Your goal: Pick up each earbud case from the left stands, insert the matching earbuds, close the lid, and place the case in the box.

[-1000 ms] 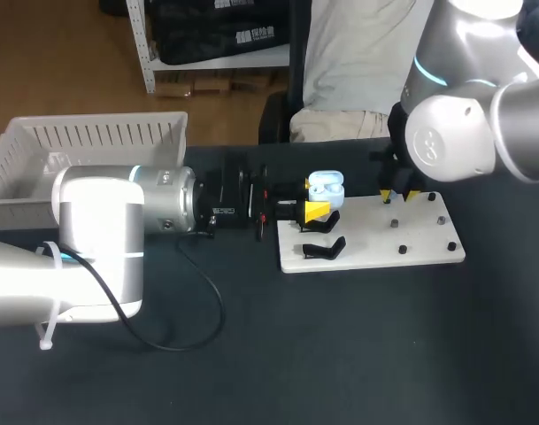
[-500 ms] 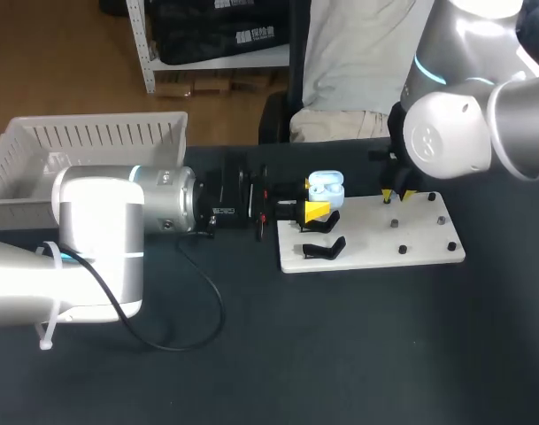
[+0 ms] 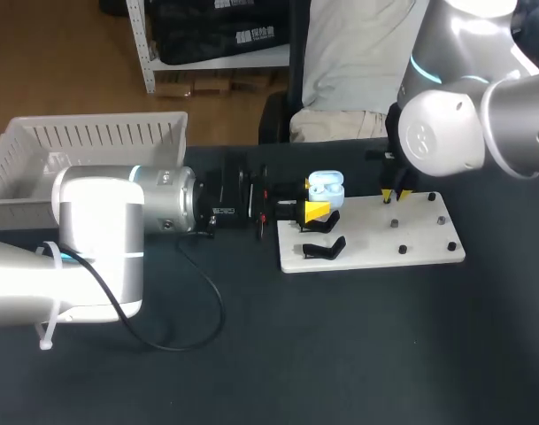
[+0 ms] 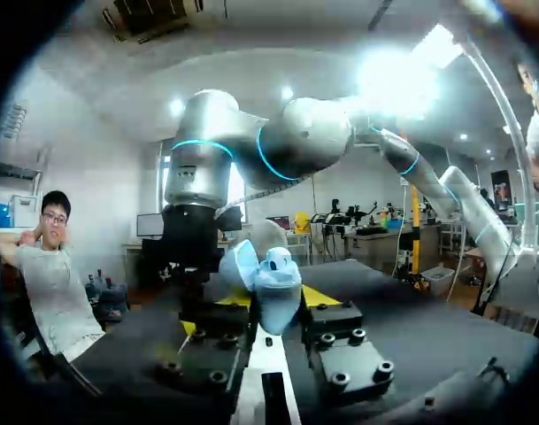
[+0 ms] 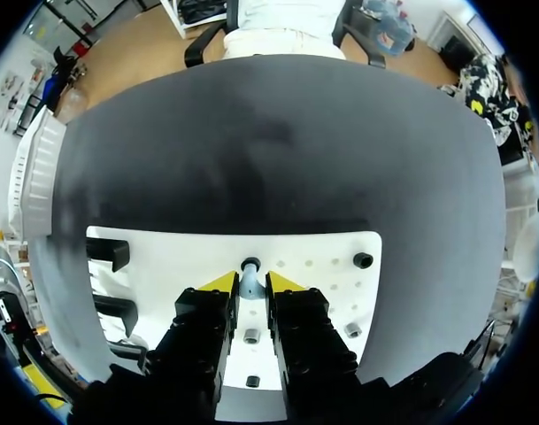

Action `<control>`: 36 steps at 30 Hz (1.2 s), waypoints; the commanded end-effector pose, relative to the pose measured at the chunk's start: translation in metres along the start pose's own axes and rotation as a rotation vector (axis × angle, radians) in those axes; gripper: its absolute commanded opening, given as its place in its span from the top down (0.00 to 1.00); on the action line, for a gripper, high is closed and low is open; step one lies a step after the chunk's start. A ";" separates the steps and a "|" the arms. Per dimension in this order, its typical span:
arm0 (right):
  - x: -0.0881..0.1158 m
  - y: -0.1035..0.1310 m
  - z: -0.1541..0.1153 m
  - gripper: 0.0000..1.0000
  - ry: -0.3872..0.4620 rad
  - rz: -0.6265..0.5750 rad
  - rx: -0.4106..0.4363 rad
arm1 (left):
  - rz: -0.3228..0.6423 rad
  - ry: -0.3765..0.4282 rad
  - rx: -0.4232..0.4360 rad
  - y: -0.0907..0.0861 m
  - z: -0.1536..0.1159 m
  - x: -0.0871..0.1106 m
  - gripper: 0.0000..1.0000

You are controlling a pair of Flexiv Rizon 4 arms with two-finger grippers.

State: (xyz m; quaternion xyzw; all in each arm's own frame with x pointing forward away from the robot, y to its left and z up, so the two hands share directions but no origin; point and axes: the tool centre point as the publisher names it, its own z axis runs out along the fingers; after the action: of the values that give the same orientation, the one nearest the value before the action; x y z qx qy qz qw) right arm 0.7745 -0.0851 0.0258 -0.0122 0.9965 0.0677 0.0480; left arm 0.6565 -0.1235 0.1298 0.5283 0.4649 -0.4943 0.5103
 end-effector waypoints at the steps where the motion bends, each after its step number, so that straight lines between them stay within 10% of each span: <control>1: -0.003 -0.001 0.001 1.00 0.002 0.006 0.005 | 0.004 -0.004 -0.003 0.000 0.000 0.001 1.00; 23: 0.011 0.006 -0.045 1.00 -0.035 0.034 0.023 | 0.004 -0.004 -0.003 0.000 0.000 0.001 1.00; 36: 0.040 0.031 -0.136 1.00 -0.147 0.086 0.034 | 0.004 -0.004 -0.003 0.000 0.000 0.001 1.00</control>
State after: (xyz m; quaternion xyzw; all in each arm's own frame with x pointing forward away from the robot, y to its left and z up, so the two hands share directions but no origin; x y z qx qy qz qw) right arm 0.7496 -0.0734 0.1318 0.0315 0.9940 0.0589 0.0863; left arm 0.6564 -0.1236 0.1298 0.5283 0.4649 -0.4943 0.5103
